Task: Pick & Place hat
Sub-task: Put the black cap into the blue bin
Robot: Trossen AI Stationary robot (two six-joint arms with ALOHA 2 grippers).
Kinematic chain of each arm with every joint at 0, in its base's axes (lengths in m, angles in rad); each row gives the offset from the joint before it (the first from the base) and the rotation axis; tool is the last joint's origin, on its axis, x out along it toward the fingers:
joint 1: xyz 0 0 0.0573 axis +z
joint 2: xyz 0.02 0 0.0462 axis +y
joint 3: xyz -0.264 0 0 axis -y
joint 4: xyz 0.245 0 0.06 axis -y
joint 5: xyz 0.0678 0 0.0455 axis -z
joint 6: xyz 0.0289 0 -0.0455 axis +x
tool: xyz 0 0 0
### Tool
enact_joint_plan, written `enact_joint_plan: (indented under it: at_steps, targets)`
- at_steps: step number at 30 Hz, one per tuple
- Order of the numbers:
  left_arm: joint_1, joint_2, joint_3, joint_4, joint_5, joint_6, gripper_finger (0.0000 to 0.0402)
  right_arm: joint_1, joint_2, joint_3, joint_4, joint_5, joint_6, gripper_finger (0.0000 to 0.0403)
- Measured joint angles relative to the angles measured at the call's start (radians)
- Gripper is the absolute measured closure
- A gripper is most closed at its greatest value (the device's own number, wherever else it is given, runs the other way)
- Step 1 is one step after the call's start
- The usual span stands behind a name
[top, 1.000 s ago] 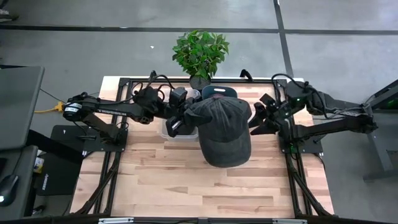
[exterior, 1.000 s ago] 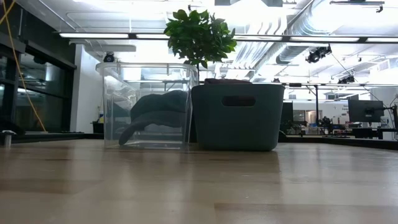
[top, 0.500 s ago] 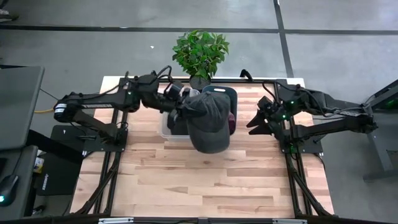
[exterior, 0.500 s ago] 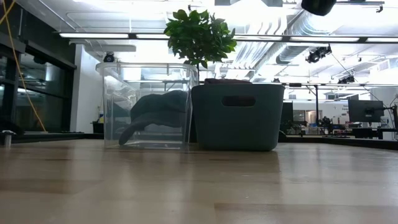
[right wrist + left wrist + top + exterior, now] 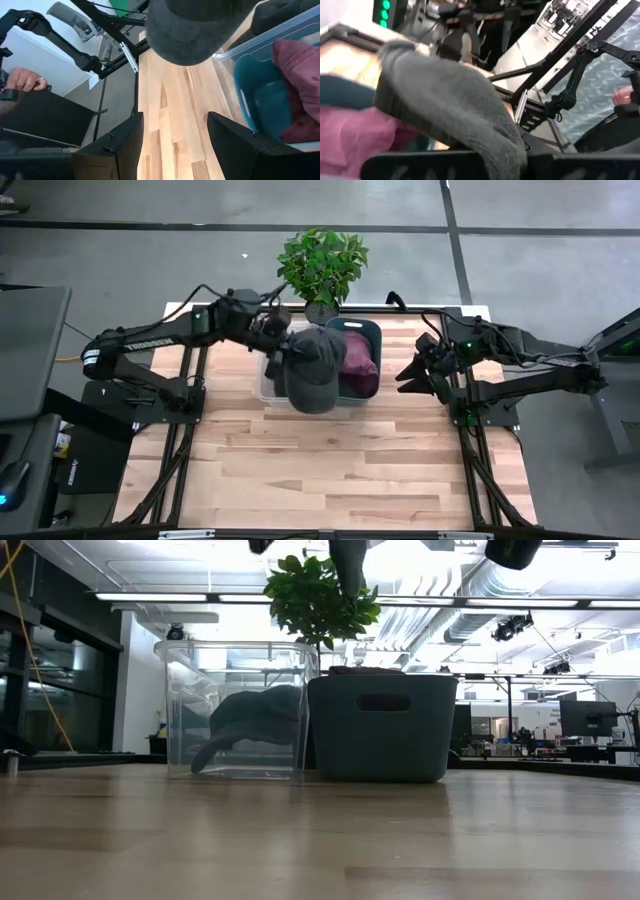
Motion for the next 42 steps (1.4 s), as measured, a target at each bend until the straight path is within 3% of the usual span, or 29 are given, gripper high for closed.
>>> enact_joint_plan:
  at_steps: [7,14,21,32,42]
  targets:
    - [0.130,-0.068,-0.017,-0.017,0.178,-0.021,0.0401,0.000,0.000,0.000,0.009,0.081,0.018,0.0190]
    - [0.180,-0.183,-0.174,-0.002,0.260,-0.002,0.0401,0.000,0.001,0.000,0.073,0.175,0.037,0.0190]
    - [0.290,-0.270,-0.369,0.254,0.384,-0.020,0.0401,0.000,0.003,0.000,0.144,0.281,0.034,0.0189]
    - [0.474,-0.273,-0.610,0.565,0.586,-0.096,0.0401,0.000,0.054,0.001,0.174,0.341,0.085,0.0191]
    - [0.595,-0.209,-0.670,0.644,0.682,-0.105,0.0401,0.000,0.120,0.001,0.249,0.343,0.096,0.0192]
